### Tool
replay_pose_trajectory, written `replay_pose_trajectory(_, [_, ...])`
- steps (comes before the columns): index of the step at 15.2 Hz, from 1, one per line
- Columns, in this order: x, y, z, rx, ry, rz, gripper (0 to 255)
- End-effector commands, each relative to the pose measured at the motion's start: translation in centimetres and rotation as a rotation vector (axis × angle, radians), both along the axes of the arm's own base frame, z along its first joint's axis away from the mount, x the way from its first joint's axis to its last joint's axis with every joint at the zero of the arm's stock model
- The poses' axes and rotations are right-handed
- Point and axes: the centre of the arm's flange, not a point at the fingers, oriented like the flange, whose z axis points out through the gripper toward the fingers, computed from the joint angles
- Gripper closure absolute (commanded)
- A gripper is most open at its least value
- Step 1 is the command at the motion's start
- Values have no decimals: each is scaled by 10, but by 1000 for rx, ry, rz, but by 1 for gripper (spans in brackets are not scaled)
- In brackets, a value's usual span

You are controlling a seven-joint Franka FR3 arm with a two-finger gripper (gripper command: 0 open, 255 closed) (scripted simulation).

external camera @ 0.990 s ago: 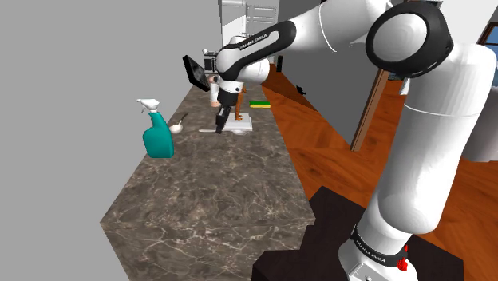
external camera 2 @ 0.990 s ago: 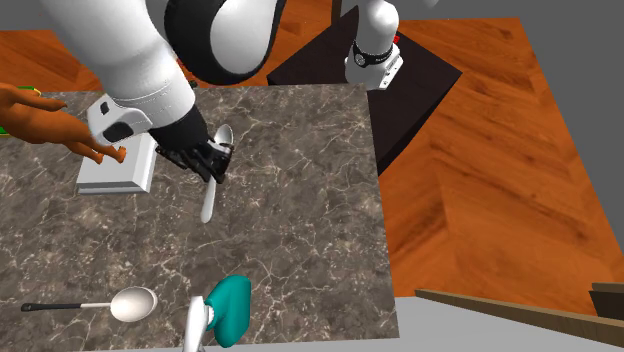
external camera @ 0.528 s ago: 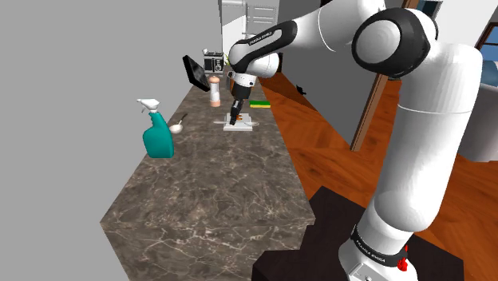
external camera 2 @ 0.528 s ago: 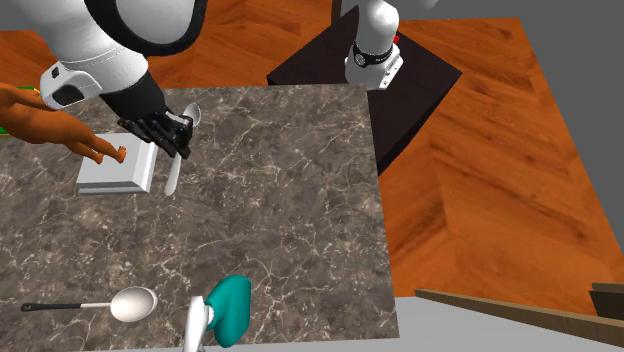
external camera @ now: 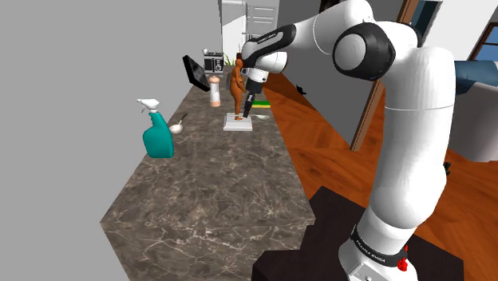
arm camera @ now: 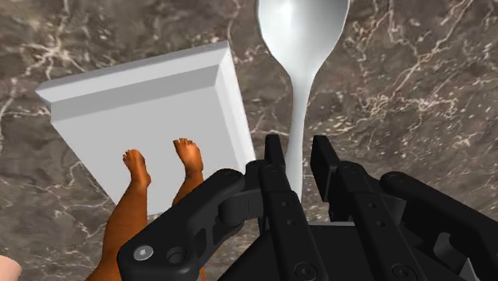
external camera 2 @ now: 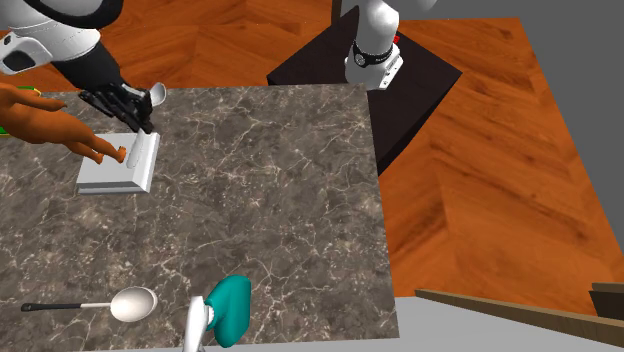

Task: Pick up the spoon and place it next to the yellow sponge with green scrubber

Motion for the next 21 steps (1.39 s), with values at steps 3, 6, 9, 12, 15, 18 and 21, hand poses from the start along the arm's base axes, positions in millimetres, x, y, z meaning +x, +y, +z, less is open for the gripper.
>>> replay_pose_trajectory(3, [11, -53, 0, 0, 0, 2, 255])
replay_pose_trajectory(6, [18, -91, 0, 0, 0, 2, 255])
replay_pose_trajectory(9, [26, -130, 1, 0, 0, 2, 255])
replay_pose_trajectory(12, [33, -169, 1, 0, 0, 2, 255])
replay_pose_trajectory(15, [40, -207, -5, 0, 0, 2, 255])
replay_pose_trajectory(18, [40, -207, -20, 0, 0, 2, 255])
replay_pose_trajectory(21, [40, -207, -36, 0, 0, 2, 255])
